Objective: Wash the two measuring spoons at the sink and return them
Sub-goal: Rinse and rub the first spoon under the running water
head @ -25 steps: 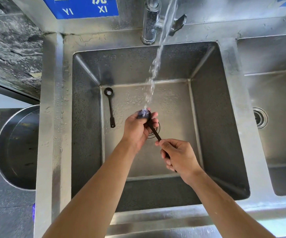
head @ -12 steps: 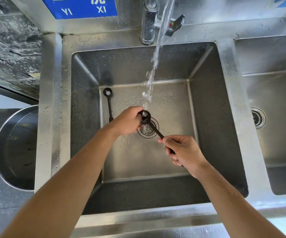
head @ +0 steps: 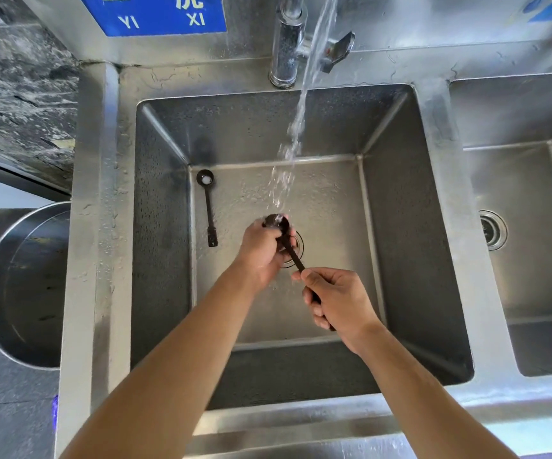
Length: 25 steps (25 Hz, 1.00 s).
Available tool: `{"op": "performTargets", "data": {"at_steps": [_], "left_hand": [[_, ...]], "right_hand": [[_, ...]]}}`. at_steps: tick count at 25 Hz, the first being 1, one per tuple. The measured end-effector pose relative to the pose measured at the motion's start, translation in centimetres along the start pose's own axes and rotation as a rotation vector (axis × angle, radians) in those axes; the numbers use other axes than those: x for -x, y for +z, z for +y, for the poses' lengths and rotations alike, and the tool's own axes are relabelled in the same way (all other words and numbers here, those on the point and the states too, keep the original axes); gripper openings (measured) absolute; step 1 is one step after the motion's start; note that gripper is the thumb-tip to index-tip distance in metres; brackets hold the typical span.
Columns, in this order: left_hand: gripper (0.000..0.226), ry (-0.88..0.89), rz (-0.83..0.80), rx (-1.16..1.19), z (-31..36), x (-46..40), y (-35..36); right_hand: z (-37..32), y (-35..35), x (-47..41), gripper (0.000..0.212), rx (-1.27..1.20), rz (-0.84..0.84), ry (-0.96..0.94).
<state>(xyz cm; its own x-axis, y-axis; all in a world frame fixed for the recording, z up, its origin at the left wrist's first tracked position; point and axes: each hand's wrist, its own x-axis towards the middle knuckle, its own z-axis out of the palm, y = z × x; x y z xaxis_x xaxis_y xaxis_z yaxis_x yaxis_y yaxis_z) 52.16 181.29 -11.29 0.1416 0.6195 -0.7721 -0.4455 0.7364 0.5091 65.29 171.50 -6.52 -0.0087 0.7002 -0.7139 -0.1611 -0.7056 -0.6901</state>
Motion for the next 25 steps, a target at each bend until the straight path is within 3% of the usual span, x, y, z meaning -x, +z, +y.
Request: {"op": "performTargets", "data": {"at_steps": [3,5,7,9,11,14,16,18,20,22,25], "left_hand": [[0.034,0.054,-0.174,-0.592,2.4,-0.3,-2.0],[0.023,0.083,-0.291,-1.032,4.1,-0.7,-3.0],[0.018,0.259,-0.356,-1.565,5.5,-1.6,-3.4],[0.021,0.458,-0.324,-1.775,5.8,-2.2,-3.7],[0.022,0.464,-0.230,-1.520,4.8,-1.8,-3.5],[0.036,0.191,-0.054,-0.644,2.1,0.0,-1.9],[0.046,0.012,-0.081,-0.009,1.1,0.7,-1.2],[0.043,-0.061,-0.187,0.361,0.7,1.2,-1.0],[0.027,-0.031,-0.226,0.375,0.4,1.5,-0.5],[0.013,0.068,-0.171,0.235,-0.4,1.5,0.0],[0.015,0.125,-0.091,0.164,-1.2,1.3,0.5]], "right_hand": [[-0.1,-1.0,0.4,0.021,0.024,-0.050,-0.003],[-0.2,-1.5,0.3,0.021,0.081,-0.056,0.002],[-0.1,-1.8,-0.1,0.020,0.190,-0.035,-0.026],[0.0,-1.9,-0.4,0.021,0.293,-0.003,-0.087],[0.2,-1.8,-0.8,0.021,0.358,0.043,-0.146],[0.6,-1.1,-1.4,0.023,0.454,0.159,-0.210],[0.9,-0.8,-1.6,0.016,0.496,0.253,-0.228],[1.2,-0.7,-1.5,0.012,0.538,0.300,-0.246],[1.5,-0.6,-1.4,0.009,0.570,0.321,-0.242],[1.5,-0.4,-1.3,0.009,0.516,0.321,-0.222],[1.4,0.4,-1.1,0.012,0.469,0.311,-0.194]]}}
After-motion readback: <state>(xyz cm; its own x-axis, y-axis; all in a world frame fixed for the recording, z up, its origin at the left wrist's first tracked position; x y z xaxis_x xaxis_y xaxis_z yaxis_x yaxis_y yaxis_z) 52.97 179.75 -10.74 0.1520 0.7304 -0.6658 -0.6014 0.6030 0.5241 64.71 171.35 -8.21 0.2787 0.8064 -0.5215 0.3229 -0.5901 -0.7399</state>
